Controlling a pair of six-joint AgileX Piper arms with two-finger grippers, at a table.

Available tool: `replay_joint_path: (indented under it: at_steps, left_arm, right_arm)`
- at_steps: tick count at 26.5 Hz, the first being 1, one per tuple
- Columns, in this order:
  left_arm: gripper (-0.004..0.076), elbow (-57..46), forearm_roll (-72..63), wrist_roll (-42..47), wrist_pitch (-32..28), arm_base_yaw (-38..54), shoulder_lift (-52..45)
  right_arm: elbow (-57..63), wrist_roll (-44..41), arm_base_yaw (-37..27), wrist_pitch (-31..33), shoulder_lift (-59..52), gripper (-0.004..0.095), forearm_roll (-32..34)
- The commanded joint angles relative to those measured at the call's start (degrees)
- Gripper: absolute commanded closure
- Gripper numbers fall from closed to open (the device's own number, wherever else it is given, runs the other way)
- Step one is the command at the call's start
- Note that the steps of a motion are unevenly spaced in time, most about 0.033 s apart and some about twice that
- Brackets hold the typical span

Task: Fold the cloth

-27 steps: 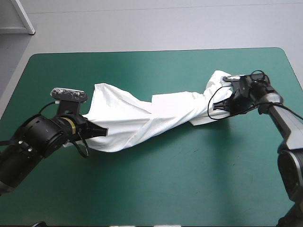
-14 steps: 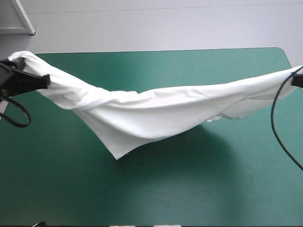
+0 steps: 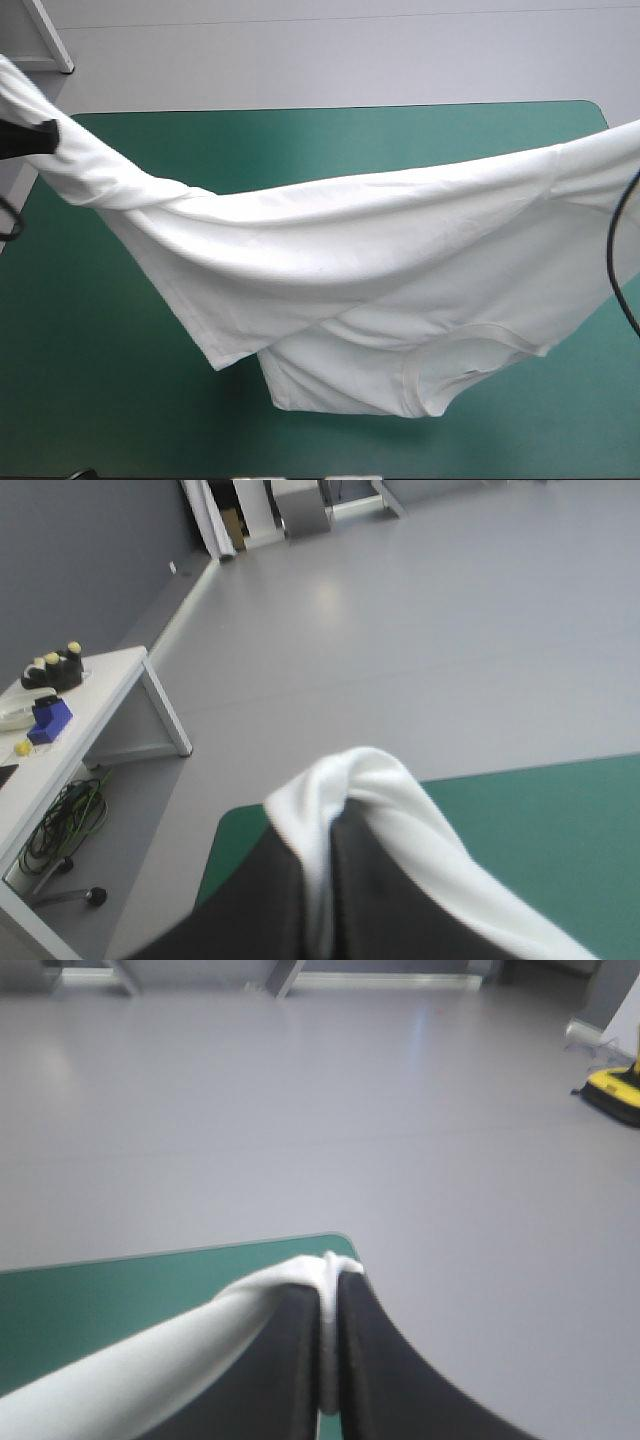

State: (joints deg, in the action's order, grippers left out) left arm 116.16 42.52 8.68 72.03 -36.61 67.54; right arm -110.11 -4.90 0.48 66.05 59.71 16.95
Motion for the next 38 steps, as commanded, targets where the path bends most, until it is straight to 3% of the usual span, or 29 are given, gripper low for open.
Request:
replay_joint_path:
  at_steps: [1,6,10,15,21,25,28,31,33,34,36,38]
  left_arm:
    - [0.0734,-1.98,-1.06,0.03,1.33,-0.33,4.94]
    - [0.0734,-6.89,-18.14,0.03,-8.92,7.47,18.00]
    - [0.0734,-7.05,-22.04,0.89,-16.51,16.19,28.83]
    - [0.0734,-7.05,-21.52,3.55,-20.02,21.32,34.90]
    - [0.0734,-7.05,-15.16,7.83,-22.53,24.88,37.65]
    - [0.0733,-7.05,-16.01,9.38,-25.09,27.34,39.22]
    - [0.0677,-7.05,-23.36,6.95,-27.27,29.08,40.79]
    - [0.0490,-7.05,-31.69,3.94,-28.57,30.67,42.27]
    - [0.0349,-7.05,-33.70,3.14,-28.81,31.06,42.76]
    - [0.0281,-7.05,-33.80,3.14,-28.81,31.18,42.76]
    - [0.0204,-6.34,-33.20,2.05,-27.58,31.18,42.40]
    - [0.0186,-5.06,-33.47,0.11,-25.83,31.18,41.76]
  right_arm:
    - [1.33,1.10,0.23,-2.27,4.04,0.0926,-0.71]
    - [9.02,1.10,0.23,-6.93,14.02,0.0926,-0.61]
    - [11.88,0.42,0.23,-21.64,25.66,0.0926,-0.61]
    - [11.88,-0.64,0.23,-34.05,37.63,0.0926,-0.61]
    - [11.88,-1.06,0.23,-44.06,47.19,0.0926,-0.68]
    - [11.69,-1.21,0.23,-46.96,50.39,0.0907,-4.07]
    - [11.56,-1.21,0.23,-47.59,51.03,0.0704,-7.35]
    - [11.15,-1.34,0.23,-47.59,50.89,0.0262,-8.46]
    - [11.07,-1.34,0.23,-46.91,50.29,0.0032,-8.46]
    - [10.83,-1.34,0.23,-45.99,49.66,-0.0025,-8.46]
    - [10.69,-2.94,0.23,-43.53,48.03,-0.0017,-8.32]
    - [10.66,-4.27,0.23,-40.57,45.34,0.0007,-8.32]
